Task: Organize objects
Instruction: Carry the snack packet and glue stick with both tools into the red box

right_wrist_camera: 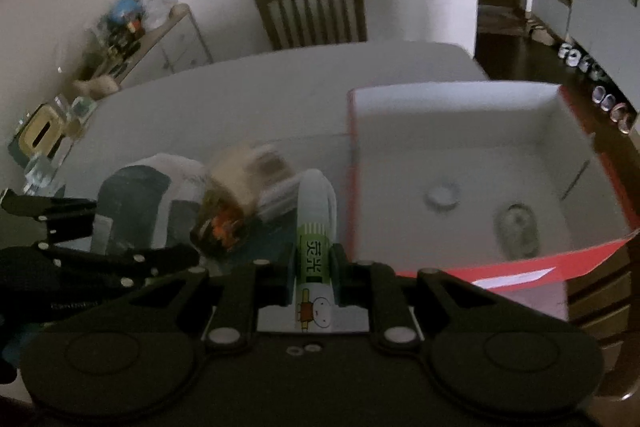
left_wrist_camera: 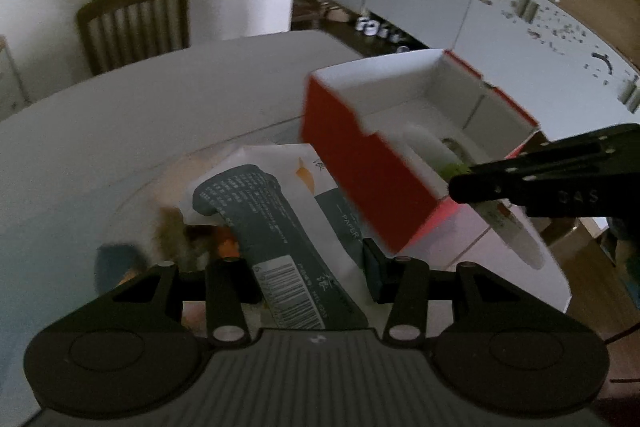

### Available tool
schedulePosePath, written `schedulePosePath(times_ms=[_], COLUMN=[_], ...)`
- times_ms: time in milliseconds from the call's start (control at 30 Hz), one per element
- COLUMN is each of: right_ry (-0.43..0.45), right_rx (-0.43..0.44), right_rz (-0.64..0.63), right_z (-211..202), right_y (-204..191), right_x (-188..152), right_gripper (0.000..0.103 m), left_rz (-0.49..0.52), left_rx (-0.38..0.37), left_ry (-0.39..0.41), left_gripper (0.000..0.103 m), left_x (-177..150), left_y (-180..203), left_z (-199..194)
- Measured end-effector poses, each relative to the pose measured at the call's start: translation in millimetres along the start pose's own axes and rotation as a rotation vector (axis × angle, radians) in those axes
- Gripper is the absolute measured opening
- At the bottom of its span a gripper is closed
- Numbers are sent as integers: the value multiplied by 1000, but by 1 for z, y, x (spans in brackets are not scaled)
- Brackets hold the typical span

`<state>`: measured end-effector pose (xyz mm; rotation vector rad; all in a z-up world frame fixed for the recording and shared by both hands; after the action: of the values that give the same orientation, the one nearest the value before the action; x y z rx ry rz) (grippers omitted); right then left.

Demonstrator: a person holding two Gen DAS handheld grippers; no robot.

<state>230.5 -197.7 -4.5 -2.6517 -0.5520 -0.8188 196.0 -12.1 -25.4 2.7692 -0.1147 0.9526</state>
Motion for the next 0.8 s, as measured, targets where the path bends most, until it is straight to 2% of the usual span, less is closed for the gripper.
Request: schedulePosePath(times_ms=[200,467,800], right_ry=[24,43,35], right_rx=[-18,-62,-111], right_rz=[31,70,92], right_z=[-4,2,33], right_y=[47,105,151], right_x=[15,34,51], right_gripper=[17,17,17], left_rz=[54,119,144], left_rx=[-31,-25,18], left_ry=[-7,-20,-88], left_gripper=[45,45,45], left_x=[32,72,107], left_y=[45,90,117], left_z=[27,67,129])
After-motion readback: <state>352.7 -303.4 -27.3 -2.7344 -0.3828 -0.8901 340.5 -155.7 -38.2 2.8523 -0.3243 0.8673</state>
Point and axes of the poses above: each gripper's, at about its wrist camera, not at the fingertips, and z roughly the way its jaws point, y to its right, x to its top, the point moved 1 cm from there along z, roughly the way its jaws point, and after that the axes turned 4 degrees about -x, right-handed, at the moved point
